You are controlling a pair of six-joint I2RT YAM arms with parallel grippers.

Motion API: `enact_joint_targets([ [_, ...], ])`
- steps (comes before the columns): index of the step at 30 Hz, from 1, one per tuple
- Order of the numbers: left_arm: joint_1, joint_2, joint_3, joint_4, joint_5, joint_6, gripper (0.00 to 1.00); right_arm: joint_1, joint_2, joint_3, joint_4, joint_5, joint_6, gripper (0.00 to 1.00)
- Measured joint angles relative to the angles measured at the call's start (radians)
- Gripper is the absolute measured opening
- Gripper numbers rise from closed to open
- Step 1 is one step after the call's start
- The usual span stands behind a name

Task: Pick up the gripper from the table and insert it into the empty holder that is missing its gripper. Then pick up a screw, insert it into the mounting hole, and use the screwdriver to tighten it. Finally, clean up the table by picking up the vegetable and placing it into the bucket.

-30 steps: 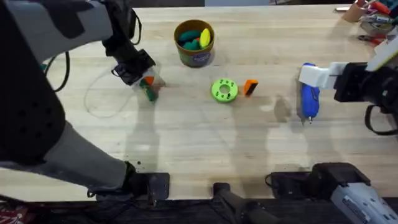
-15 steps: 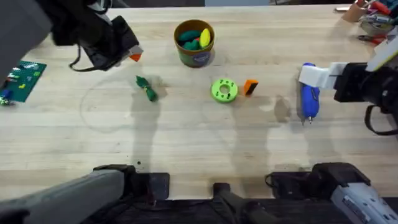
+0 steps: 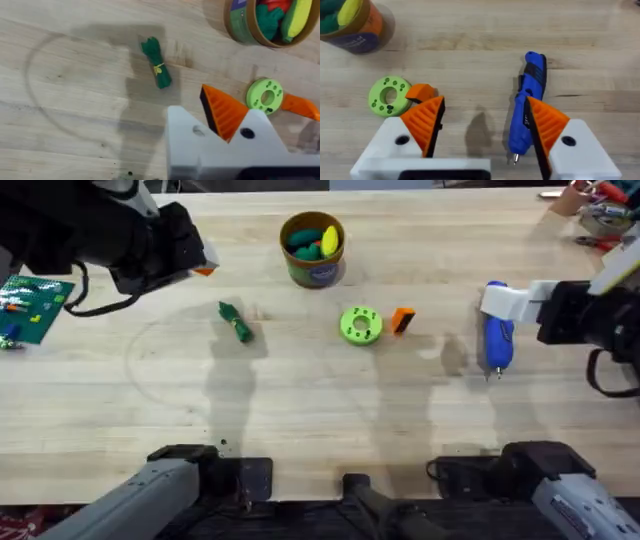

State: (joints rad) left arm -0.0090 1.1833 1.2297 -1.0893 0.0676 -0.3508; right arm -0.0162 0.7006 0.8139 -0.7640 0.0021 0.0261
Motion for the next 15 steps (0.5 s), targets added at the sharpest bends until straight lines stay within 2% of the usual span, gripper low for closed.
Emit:
enact_joint_targets([
  [7,0.0,0.0,0.0,0.0,0.013,0.108,0.003,0.0,0.0,0.0,0.0,0.0,0.0,0.918],
  [15,0.0,0.0,0.0,0.0,0.015,0.147,0.003,0.0,0.0,0.0,0.0,0.0,0.0,0.918],
])
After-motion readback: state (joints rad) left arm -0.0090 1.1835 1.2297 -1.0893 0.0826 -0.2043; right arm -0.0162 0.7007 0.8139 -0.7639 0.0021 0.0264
